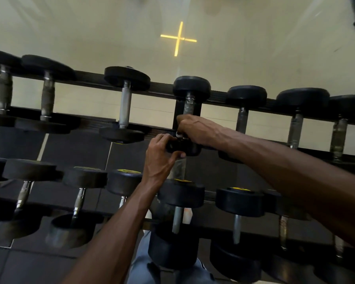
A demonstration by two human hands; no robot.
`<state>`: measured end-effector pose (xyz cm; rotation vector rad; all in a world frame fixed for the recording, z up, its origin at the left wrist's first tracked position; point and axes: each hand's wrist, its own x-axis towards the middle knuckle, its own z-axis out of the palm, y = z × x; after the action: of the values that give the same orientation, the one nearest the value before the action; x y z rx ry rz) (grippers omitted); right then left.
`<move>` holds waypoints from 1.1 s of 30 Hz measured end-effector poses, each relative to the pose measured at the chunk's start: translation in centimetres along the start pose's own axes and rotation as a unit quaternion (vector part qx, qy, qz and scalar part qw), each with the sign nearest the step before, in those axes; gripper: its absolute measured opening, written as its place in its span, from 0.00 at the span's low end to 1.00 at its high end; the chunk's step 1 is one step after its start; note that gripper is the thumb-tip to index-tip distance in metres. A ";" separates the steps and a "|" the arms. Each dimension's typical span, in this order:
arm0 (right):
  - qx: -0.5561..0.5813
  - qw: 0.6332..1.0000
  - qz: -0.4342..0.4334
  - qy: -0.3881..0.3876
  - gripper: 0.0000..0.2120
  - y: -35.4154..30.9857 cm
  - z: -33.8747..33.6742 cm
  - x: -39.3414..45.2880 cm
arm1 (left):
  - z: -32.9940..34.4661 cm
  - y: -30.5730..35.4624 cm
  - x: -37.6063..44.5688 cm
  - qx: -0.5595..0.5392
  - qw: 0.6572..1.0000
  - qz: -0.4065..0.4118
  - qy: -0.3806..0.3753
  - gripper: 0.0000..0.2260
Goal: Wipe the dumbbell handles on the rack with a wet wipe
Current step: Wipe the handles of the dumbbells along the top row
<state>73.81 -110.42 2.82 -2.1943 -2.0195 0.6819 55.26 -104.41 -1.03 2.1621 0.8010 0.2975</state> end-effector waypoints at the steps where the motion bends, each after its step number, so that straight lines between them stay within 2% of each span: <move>1: 0.001 1.000 0.002 0.001 0.07 0.0 0.0 0.3 | 0.0 0.0 0.0 -0.003 1.000 -0.001 0.000 0.22; 7: 0.022 1.000 0.001 -0.017 0.08 0.1 0.7 0.4 | 0.2 0.0 0.0 -0.017 1.000 -0.003 0.009 0.24; 12: 0.077 0.996 0.042 0.031 0.09 1.1 1.5 -1.3 | 0.3 -0.1 0.0 -0.013 1.000 -0.011 0.009 0.20; 17: 0.042 0.999 0.014 0.010 0.06 -0.2 0.8 -0.2 | 0.4 0.6 -0.2 -0.001 1.000 -0.008 0.019 0.19; 24: 0.032 0.999 0.000 0.020 0.09 0.0 0.6 -0.9 | 0.2 0.4 -0.1 0.014 1.000 -0.004 0.003 0.22; 28: 0.092 0.982 0.074 0.148 0.08 1.3 -1.0 -0.1 | 0.3 0.5 0.0 0.015 1.000 -0.003 0.008 0.22; 29: 0.079 0.982 0.075 0.154 0.08 1.3 -0.8 0.0 | 0.2 0.5 0.0 0.013 1.000 -0.005 0.005 0.22; 33: 0.034 0.998 0.010 0.059 0.09 -0.1 1.2 -1.6 | 0.0 0.5 0.0 0.015 1.000 -0.006 0.006 0.22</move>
<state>73.23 -112.25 2.18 -2.1649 -1.8924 0.5999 55.49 -104.61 -0.70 2.1847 0.8300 0.2934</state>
